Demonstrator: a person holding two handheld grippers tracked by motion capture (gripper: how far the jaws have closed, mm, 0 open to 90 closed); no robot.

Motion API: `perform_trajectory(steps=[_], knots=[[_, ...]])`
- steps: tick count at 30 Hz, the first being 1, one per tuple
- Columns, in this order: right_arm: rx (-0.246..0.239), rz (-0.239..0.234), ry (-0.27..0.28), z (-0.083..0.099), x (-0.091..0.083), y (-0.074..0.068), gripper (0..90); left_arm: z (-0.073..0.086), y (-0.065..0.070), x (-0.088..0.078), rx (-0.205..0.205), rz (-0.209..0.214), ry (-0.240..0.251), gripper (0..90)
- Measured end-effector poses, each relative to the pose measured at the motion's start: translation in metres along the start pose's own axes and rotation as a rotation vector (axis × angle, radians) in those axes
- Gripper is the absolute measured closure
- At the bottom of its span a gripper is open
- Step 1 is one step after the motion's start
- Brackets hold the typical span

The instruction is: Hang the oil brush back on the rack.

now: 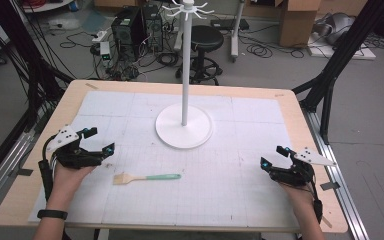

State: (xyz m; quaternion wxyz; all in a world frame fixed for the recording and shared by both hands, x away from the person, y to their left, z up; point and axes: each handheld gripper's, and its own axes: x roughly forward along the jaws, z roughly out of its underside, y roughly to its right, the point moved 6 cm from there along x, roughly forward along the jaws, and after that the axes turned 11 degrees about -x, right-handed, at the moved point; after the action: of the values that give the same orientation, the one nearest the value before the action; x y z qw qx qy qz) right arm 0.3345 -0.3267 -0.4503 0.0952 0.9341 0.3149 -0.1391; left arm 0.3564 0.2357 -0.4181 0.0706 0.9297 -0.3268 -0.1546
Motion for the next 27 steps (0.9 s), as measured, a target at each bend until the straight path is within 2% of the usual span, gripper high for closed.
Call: perform_trajectory(steps=[7, 10, 17, 27], knots=[[0.002, -0.007, -0.008, 0.001, 0.001, 0.0, 16.3, 0.0, 0.01, 0.005, 0.01, 0.071, -0.045, 9.7], [0.0, -0.011, -0.005, 0.001, 0.001, -0.001, 16.3, 0.002, 0.015, 0.009, 0.031, 0.09, -0.072, 9.6], [-0.001, -0.011, -0.006, 0.001, 0.0, -0.001, 16.3, 0.008, 0.032, 0.02, 0.081, 0.168, -0.143, 9.4], [-0.004, -0.008, -0.01, 0.002, 0.0, 0.0, 16.3, 0.022, 0.048, 0.033, 0.134, 0.234, -0.232, 9.4]])
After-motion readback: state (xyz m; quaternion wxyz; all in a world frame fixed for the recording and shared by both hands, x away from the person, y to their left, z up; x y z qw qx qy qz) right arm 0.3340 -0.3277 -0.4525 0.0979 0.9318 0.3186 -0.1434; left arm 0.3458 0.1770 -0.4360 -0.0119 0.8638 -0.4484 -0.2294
